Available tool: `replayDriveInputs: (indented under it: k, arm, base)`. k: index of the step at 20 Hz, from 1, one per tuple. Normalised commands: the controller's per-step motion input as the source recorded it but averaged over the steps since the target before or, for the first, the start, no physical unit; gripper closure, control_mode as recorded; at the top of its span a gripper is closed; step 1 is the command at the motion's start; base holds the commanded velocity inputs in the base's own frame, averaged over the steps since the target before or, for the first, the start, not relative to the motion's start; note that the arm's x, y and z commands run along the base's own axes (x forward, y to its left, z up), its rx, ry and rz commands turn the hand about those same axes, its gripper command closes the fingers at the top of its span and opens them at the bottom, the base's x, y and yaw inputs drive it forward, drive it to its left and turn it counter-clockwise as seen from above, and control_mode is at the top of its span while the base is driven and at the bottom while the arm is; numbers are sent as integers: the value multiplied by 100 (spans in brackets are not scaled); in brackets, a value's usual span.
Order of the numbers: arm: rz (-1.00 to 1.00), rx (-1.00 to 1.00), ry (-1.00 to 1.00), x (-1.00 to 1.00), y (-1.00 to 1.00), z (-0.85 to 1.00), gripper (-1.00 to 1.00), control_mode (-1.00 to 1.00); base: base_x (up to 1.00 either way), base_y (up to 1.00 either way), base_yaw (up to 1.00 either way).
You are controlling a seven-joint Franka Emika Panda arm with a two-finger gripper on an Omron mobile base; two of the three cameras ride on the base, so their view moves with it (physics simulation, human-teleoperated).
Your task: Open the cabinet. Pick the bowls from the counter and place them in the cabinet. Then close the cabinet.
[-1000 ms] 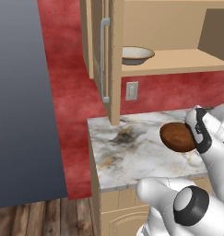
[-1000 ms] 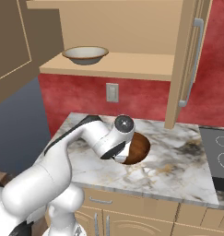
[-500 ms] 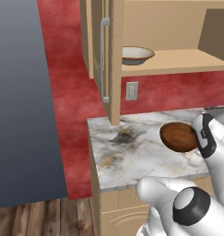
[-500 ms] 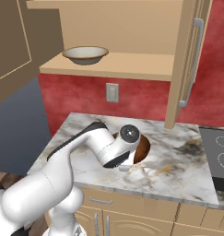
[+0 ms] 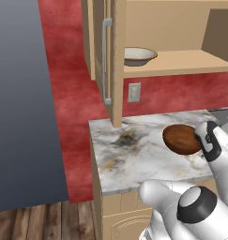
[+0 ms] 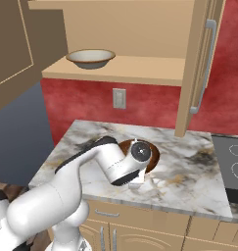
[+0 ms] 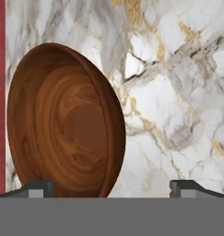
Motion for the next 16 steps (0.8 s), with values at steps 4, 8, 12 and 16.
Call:
replayDriveInputs:
  k: [4,8,12,16]
  arm:
    - [3,0,0,0,-3,-29,-100,-100]
    - [4,0,0,0,-5,-18,-100,-100]
    - [4,0,0,5,-8,-1,-100,-100]
    - [3,0,0,14,-13,0,-100,-100]
  base:
    - [0,0,0]
    - [0,0,0]
    - [0,0,0]
    - [0,0,0]
